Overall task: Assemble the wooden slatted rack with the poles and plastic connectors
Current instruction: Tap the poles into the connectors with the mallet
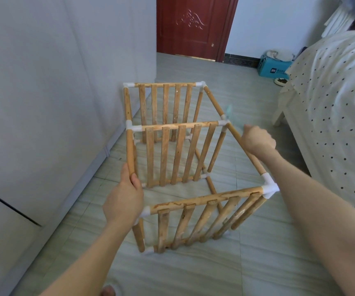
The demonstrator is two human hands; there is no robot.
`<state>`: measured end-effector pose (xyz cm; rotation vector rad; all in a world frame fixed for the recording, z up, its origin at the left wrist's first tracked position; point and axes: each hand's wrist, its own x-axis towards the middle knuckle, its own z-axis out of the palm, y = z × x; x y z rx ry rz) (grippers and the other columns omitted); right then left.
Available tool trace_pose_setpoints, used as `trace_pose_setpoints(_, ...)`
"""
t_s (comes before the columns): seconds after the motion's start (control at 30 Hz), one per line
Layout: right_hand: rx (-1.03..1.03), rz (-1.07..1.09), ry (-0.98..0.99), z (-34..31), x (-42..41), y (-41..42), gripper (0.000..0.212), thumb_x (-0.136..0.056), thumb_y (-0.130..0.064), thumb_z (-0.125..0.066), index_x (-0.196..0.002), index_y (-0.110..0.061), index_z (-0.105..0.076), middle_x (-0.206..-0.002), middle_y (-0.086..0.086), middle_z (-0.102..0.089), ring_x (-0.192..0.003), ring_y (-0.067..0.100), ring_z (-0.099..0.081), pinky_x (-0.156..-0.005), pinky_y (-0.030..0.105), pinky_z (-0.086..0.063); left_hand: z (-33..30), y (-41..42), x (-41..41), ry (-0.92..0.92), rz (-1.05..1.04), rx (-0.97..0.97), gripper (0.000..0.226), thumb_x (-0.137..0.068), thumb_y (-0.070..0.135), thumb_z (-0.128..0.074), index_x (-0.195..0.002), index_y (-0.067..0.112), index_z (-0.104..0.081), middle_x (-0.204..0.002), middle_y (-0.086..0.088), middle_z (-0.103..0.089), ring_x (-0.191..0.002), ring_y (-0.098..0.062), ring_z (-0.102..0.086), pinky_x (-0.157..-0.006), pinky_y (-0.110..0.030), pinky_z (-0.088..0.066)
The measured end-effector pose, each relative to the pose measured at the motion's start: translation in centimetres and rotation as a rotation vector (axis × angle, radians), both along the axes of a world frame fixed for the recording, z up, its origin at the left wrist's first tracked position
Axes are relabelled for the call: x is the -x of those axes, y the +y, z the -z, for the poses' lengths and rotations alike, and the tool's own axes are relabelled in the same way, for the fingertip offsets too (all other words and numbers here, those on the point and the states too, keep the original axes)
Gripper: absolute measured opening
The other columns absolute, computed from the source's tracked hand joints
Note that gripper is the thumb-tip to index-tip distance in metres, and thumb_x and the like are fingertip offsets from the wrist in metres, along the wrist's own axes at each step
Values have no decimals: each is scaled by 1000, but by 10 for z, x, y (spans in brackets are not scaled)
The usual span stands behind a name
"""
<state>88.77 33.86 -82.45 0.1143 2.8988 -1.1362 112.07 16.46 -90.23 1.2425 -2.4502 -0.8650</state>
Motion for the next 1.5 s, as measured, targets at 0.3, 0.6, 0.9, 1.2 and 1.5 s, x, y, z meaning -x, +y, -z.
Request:
trace_pose_setpoints(0.3,43,-60,61,-6,-56,65,46,-100,-38,-31,-83,-3,-55,-70,7,-50,-66,22,-46,-53,28,-33,3,-14,7,80,34,-40,37,-100,26,-25,-136,24,-36,-82,-12,-59,-73,-32,-55,-67,-41,-47)
trace_pose_setpoints(0.6,-51,78,234,31,-156,131,41,-102,-31,-27,-97,-2,-56,-82,12,-58,-72,31,-51,-63,32,-31,4,-25,9,192,168,-347,48,-103,29,-18,-151,31,-12,-155,1,-24,-140,-27,-26,-115,-41,-20)
trace_pose_setpoints(0.9,29,172,-15,52,-176,133,45,-102,-35,-19,-104,-4,-51,-88,15,-57,-77,29,-47,-68,33,-35,-1,-24,1,192,171,-541,47,-103,39,-18,-148,42,-5,-153,7,-26,-134,-24,-36,-89,-39,-44)
trace_pose_setpoints(1.2,5,172,105,54,-181,132,46,-102,-34,-21,-95,-4,-55,-76,9,-54,-72,29,-51,-65,33,-36,-7,-19,-3,158,173,-650,48,-102,43,-16,-146,49,1,-152,9,-26,-131,-20,-39,-65,-32,-45)
trace_pose_setpoints(1.5,16,149,-126,75,-196,105,54,-101,-38,-22,-101,1,-59,-99,22,-63,-93,39,-59,-82,43,-48,-9,-31,-11,154,236,-756,52,-98,50,-25,-143,53,2,-150,5,-32,-115,-14,-47,-74,-36,-48)
